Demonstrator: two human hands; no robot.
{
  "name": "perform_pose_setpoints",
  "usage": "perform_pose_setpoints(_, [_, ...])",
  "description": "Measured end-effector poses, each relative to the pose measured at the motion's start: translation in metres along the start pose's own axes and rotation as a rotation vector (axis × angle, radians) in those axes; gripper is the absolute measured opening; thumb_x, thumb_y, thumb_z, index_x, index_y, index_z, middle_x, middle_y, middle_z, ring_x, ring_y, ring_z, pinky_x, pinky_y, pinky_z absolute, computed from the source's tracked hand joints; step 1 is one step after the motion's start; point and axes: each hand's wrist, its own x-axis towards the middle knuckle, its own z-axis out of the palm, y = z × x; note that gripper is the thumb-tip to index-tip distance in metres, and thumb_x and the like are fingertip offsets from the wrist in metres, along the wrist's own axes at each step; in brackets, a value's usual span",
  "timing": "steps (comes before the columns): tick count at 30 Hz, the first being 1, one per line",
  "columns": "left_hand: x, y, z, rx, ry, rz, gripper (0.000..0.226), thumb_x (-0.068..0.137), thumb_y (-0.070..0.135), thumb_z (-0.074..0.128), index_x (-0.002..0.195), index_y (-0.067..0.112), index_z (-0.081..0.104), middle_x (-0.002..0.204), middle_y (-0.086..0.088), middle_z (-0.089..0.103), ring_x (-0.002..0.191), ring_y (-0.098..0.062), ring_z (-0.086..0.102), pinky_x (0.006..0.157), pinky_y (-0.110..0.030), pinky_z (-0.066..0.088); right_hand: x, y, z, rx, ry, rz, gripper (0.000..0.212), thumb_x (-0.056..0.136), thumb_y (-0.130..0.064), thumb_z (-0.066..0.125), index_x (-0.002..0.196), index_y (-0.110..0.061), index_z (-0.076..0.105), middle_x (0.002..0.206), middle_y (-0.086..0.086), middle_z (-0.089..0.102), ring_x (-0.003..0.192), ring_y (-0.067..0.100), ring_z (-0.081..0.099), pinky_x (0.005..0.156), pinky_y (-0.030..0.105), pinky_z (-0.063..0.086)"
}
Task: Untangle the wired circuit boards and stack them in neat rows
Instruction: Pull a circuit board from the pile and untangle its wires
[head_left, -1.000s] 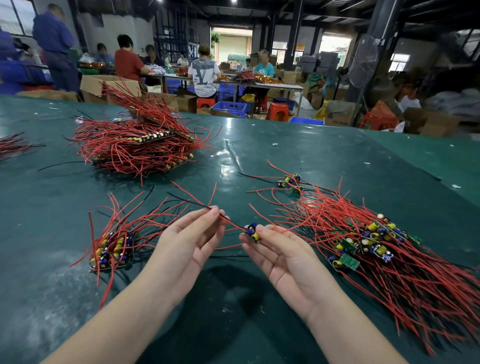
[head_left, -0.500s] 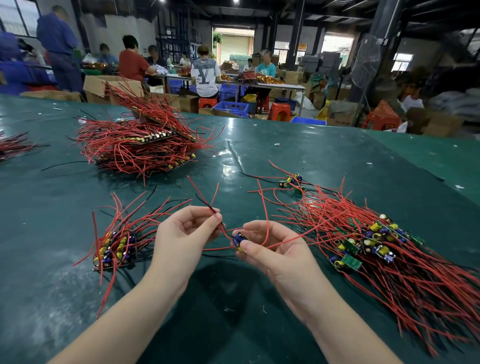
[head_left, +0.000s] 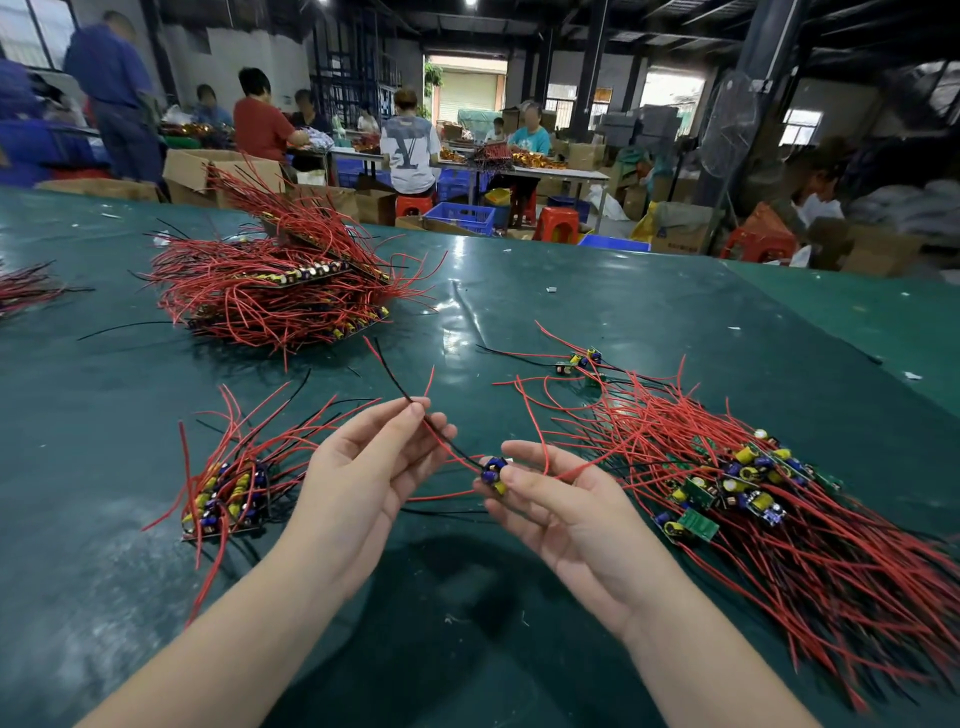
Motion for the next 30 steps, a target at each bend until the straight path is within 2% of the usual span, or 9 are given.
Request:
perform_pose_setpoints(4, [0.002, 0.002, -0.002, 0.007, 0.018, 0.016, 0.020, 0.076, 0.019, 0.062, 0.090, 0.005, 0.065, 0.079, -0.009, 0.073, 0.076, -0.018, 0.072, 0.065, -0.024, 0.058, 0.000, -0.002, -0.001, -0.024, -0.007, -0.012, 0.039, 0.060, -0.005, 0.073, 0.099, -0.004, 0.065, 0.089, 0.018, 0.071, 0.080, 0.025, 0.073, 0.064, 0.027, 0.058])
perform_pose_setpoints(8, [0.003, 0.005, -0.003, -0.008, 0.040, 0.031, 0.019, 0.075, 0.014, 0.064, 0.092, 0.006, 0.067, 0.082, -0.010, 0.074, 0.078, -0.019, 0.073, 0.065, -0.022, 0.057, 0.000, -0.003, -0.002, -0.048, -0.006, -0.029, 0.038, 0.060, -0.004, 0.073, 0.097, -0.004, 0.065, 0.090, 0.018, 0.071, 0.080, 0.026, 0.073, 0.065, 0.027, 0.058])
perform_pose_setpoints(12, [0.004, 0.009, -0.003, -0.026, 0.086, 0.022, 0.006, 0.088, 0.005, 0.058, 0.089, 0.006, 0.063, 0.082, -0.012, 0.074, 0.078, -0.023, 0.074, 0.065, -0.024, 0.058, 0.000, -0.005, -0.003, -0.062, 0.007, -0.054, 0.033, 0.063, -0.001, 0.071, 0.096, -0.004, 0.065, 0.087, 0.016, 0.072, 0.078, 0.025, 0.072, 0.065, 0.027, 0.058])
perform_pose_setpoints(17, [0.004, 0.010, -0.002, 0.013, 0.130, 0.033, 0.013, 0.095, 0.009, 0.053, 0.087, 0.005, 0.062, 0.081, -0.014, 0.074, 0.079, -0.025, 0.074, 0.065, -0.025, 0.058, 0.000, -0.005, -0.004, -0.175, 0.007, -0.150, 0.021, 0.082, 0.010, 0.063, 0.094, -0.006, 0.066, 0.086, 0.012, 0.073, 0.081, 0.022, 0.072, 0.067, 0.024, 0.056])
perform_pose_setpoints(24, [0.004, 0.014, -0.001, -0.027, 0.137, -0.003, 0.016, 0.098, 0.010, 0.049, 0.087, 0.003, 0.059, 0.082, -0.015, 0.074, 0.079, -0.026, 0.074, 0.062, -0.025, 0.058, 0.001, -0.006, -0.005, -0.315, 0.023, -0.267, 0.019, 0.083, 0.010, 0.063, 0.092, -0.007, 0.065, 0.083, 0.005, 0.074, 0.082, 0.020, 0.072, 0.071, 0.024, 0.056])
perform_pose_setpoints(30, [0.003, 0.015, -0.002, -0.065, 0.114, -0.065, 0.016, 0.097, 0.009, 0.049, 0.086, 0.002, 0.059, 0.078, -0.013, 0.074, 0.075, -0.022, 0.074, 0.058, -0.022, 0.057, 0.002, -0.007, -0.006, -0.274, 0.015, -0.241, 0.019, 0.084, 0.009, 0.061, 0.094, -0.006, 0.065, 0.084, 0.005, 0.073, 0.085, 0.024, 0.072, 0.073, 0.027, 0.057])
